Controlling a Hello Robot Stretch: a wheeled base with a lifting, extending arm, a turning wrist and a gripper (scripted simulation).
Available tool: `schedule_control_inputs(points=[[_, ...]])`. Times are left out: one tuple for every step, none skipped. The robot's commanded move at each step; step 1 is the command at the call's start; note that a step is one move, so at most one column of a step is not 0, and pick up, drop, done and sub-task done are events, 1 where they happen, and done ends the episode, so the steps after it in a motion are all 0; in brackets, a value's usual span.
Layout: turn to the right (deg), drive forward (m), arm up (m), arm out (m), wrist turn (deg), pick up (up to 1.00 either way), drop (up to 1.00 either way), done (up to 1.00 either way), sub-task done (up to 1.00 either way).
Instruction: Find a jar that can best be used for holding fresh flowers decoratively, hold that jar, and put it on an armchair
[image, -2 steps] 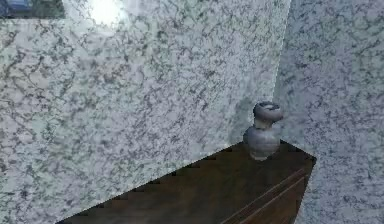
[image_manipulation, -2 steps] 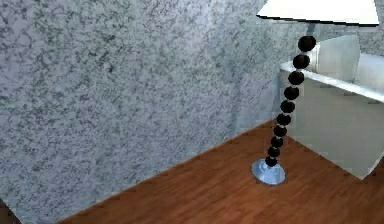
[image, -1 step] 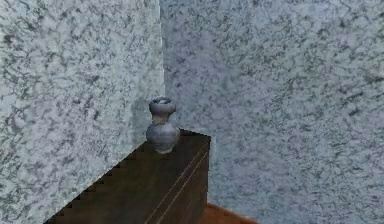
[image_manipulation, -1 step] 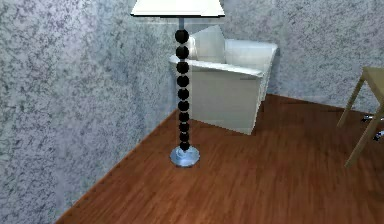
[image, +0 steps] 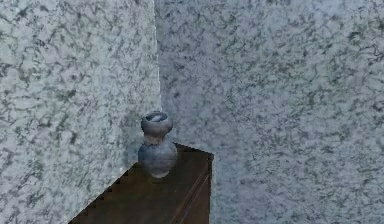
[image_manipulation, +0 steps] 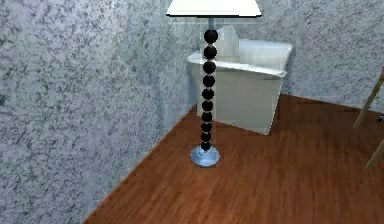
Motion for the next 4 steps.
schedule_control_inputs(points=[[45.0, 0.00, 0.00, 0.00, 0.0, 0.00, 0.00, 0.00, 0.00], [45.0, 0.00, 0.00, 0.00, 0.0, 0.00, 0.00, 0.00, 0.00], [33.0, 0.00, 0.00, 0.00, 0.0, 0.00, 0.00, 0.00, 0.00], [0.0, 0.15, 0.00, 0.00, 0.0, 0.00, 0.00, 0.00, 0.00]])
